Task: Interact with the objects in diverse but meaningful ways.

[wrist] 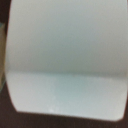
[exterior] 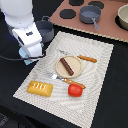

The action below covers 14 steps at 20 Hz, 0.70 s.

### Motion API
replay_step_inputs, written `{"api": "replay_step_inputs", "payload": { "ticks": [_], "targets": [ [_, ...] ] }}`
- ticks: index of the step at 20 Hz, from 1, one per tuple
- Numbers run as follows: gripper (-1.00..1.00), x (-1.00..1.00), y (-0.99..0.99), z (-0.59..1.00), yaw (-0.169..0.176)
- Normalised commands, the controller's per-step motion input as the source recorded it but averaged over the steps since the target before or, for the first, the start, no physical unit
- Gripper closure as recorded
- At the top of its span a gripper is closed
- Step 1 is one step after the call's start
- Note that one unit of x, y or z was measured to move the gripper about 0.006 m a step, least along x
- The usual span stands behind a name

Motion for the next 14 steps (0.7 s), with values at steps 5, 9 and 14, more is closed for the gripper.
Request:
{"api": "replay_step_inputs", "payload": {
  "ticks": [5,9,14],
  "targets": [
    [1.00,-0.14,0.04,-0.21,0.017],
    [1.00,-0.13,0.02,-0.09,0.021],
    [1.00,-0.07,0.02,0.10,0.013]
  ]
}}
